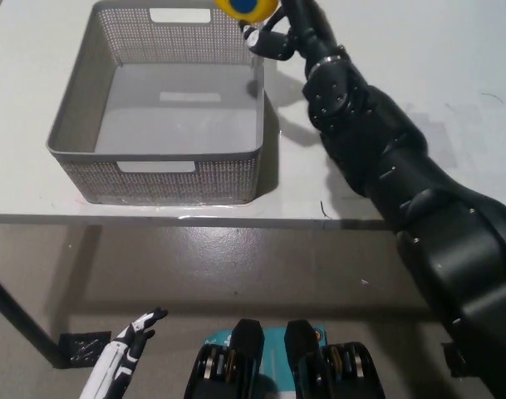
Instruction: Use the right hand to pick up a yellow duck toy and place it into a container on the left hand side
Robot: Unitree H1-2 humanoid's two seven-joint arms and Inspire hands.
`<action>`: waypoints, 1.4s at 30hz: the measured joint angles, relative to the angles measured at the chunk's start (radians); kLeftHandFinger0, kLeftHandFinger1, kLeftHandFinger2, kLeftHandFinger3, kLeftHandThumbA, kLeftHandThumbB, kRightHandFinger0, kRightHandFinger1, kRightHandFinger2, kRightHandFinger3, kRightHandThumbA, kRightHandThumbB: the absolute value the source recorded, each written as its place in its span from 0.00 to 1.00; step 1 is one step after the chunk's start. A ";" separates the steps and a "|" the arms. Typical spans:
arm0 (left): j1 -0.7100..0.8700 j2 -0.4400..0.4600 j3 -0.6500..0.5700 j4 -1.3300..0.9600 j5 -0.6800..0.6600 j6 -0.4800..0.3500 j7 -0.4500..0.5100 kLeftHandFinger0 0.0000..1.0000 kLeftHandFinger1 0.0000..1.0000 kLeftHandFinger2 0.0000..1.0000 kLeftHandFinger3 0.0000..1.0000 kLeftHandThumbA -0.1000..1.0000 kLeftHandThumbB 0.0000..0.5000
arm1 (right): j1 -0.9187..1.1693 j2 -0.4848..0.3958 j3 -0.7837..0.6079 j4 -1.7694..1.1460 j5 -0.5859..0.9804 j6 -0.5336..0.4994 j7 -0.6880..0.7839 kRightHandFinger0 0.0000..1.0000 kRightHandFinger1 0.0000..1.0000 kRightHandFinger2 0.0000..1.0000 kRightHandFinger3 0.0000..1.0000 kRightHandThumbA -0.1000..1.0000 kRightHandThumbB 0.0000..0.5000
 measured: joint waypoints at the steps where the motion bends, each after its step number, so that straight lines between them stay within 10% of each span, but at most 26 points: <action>1: -0.003 0.000 -0.003 0.000 0.000 0.000 -0.003 1.00 1.00 1.00 1.00 1.00 0.55 | 0.000 0.006 0.000 0.000 0.000 0.000 -0.002 0.00 0.43 0.81 0.85 0.00 0.25; 9: -0.020 0.010 -0.015 -0.004 0.007 0.016 -0.013 1.00 1.00 1.00 1.00 1.00 0.54 | 0.000 0.011 -0.008 0.000 0.014 0.000 0.019 0.09 0.51 0.77 0.76 0.00 0.38; 11: -0.025 0.015 -0.021 -0.005 0.009 0.018 -0.015 1.00 1.00 1.00 1.00 1.00 0.51 | 0.000 0.011 -0.012 0.000 0.019 0.001 0.035 0.64 0.94 1.00 1.00 0.32 0.73; 12: -0.026 0.016 -0.022 -0.005 0.010 0.019 -0.016 1.00 1.00 1.00 1.00 1.00 0.51 | 0.000 0.011 -0.013 0.000 0.021 0.001 0.041 0.97 1.00 1.00 1.00 0.48 0.70; 13: -0.032 0.020 -0.030 -0.005 0.010 0.019 -0.021 1.00 1.00 1.00 1.00 1.00 0.51 | 0.000 0.011 -0.020 -0.001 0.031 0.004 0.068 1.00 1.00 1.00 1.00 0.51 0.72; 16: -0.041 0.021 -0.043 -0.004 0.011 0.019 -0.027 1.00 1.00 1.00 1.00 1.00 0.51 | 0.000 0.009 -0.021 -0.001 0.039 0.011 0.130 1.00 1.00 1.00 1.00 0.67 1.00; 33: -0.093 0.039 -0.076 0.002 0.029 0.026 -0.051 1.00 1.00 1.00 1.00 1.00 0.58 | 0.000 -0.084 -0.006 -0.026 0.052 0.047 0.377 1.00 1.00 1.00 1.00 0.99 1.00; 42: -0.093 0.045 -0.079 0.004 0.033 0.036 -0.060 1.00 1.00 1.00 1.00 1.00 0.56 | 0.018 -0.163 -0.038 -0.124 0.072 0.047 0.397 1.00 1.00 1.00 1.00 1.00 0.96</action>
